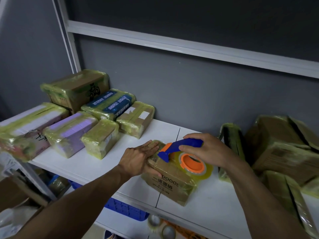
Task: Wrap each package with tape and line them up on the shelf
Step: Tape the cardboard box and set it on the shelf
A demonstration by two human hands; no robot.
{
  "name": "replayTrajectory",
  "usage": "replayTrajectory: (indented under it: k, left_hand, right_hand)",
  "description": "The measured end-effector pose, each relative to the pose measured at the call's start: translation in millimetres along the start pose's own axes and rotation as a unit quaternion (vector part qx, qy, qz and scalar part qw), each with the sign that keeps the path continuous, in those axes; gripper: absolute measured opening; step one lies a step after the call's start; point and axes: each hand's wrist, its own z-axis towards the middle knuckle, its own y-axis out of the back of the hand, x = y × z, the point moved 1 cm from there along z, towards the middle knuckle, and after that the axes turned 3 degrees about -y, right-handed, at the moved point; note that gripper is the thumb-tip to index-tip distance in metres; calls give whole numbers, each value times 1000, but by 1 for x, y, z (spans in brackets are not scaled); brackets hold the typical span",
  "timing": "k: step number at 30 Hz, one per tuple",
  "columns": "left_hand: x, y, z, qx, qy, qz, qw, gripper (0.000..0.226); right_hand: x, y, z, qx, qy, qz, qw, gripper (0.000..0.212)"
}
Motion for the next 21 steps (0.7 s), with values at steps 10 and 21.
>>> replayTrajectory:
  k: [10, 21]
  left_hand:
    - [-3, 3, 2, -10, -17, -26, 999, 119]
    - [-1, 2, 9, -16, -46, 33, 998, 120]
  right_hand:
    - [4, 16, -5, -1, 26, -21, 999, 27]
    - [-1, 2, 2, 3, -13, -64, 998, 41]
